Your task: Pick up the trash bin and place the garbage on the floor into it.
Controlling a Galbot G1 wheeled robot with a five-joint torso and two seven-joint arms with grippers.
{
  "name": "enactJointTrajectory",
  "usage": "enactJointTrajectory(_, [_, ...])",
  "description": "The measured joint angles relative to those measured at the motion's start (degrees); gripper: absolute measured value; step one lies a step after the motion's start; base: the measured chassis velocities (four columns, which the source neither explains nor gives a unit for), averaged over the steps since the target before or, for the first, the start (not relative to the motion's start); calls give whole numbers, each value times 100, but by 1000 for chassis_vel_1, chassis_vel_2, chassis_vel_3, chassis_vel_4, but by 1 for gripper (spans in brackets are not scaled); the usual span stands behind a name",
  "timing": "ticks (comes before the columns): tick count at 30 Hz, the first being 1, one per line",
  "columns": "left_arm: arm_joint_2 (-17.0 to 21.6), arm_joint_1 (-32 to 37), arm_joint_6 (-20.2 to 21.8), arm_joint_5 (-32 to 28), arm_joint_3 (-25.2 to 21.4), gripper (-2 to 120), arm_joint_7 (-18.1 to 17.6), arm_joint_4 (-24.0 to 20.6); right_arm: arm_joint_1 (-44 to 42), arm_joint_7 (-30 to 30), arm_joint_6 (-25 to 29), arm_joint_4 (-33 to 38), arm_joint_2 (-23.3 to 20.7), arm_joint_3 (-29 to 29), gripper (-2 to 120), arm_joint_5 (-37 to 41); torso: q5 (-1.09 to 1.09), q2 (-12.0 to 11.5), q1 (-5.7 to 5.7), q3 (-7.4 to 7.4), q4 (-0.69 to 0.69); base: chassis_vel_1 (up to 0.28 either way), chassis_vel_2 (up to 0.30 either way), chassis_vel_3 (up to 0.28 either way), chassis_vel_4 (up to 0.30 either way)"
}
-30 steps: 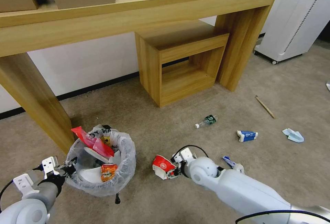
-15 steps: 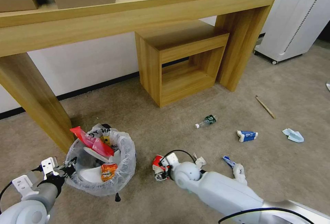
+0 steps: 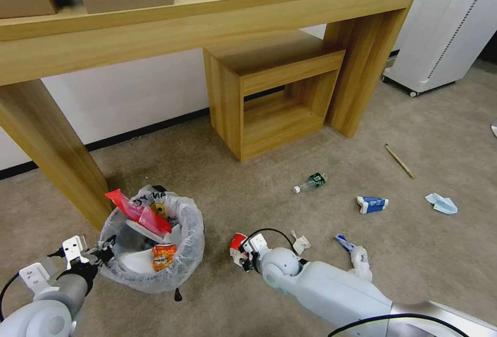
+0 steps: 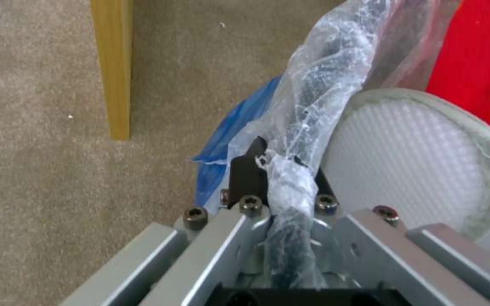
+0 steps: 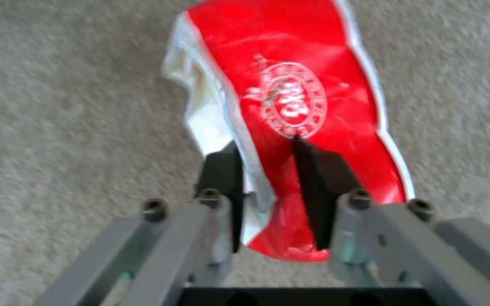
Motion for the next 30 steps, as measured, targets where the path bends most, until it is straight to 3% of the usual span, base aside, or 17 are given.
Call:
enactJointTrajectory(7, [-8,-26,-2,12,34,1,-10,16,-47,-45,233,22,-218,40,0,-21,1,0,0,0,0,0,0,0,0])
enactJointTrajectory(14, [9,-85,-5,26,46,1,-29,83,-119,-162,572,522,-624,480,0,18,1,0,0,0,0,0,0,0,0])
enactJointTrajectory(18, [36,-101,-3,25,49,1,-38,94,-169,-522,1094,1112,-966,1002,0,6,0,0,0,0,-1,0,0,0,0])
enactJointTrajectory(25, [36,-114,13,21,69,1,-61,64,-234,-1868,2703,2547,-1574,2053,0,-333,0,0,0,0,-1,0,0,0,0])
enactJointTrajectory(30, [12,-126,31,20,99,1,-80,3,-36,-2405,3130,3121,-1760,2211,0,-181,0,0,0,0,0,0,0,0,0])
